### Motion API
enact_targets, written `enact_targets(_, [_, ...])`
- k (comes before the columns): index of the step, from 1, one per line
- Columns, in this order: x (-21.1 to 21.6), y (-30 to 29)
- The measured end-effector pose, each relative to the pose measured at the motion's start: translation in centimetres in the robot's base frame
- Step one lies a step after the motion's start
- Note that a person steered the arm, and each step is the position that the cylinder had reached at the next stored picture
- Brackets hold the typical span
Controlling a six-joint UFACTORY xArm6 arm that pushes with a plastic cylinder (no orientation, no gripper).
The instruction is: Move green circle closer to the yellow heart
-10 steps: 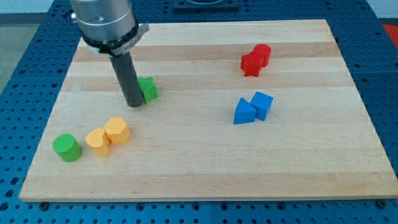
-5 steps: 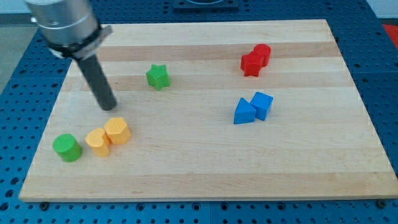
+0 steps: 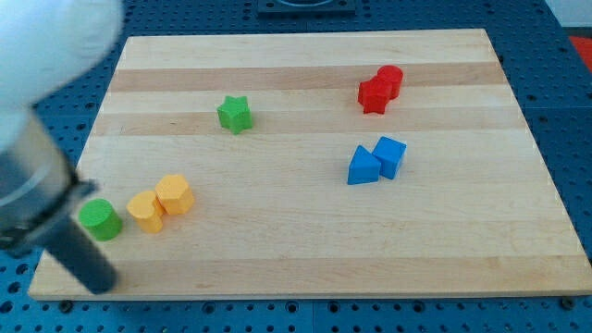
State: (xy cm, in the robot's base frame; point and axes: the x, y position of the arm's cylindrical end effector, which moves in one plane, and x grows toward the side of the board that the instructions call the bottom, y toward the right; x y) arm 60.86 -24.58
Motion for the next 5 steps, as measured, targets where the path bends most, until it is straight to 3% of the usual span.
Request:
enact_targets(1, [-3.8,-3.2])
enact_targets(2, [-6.6,-2.6])
enact_targets(4, [-4.3,-2.7])
enact_targets(5, [-3.6,0.3])
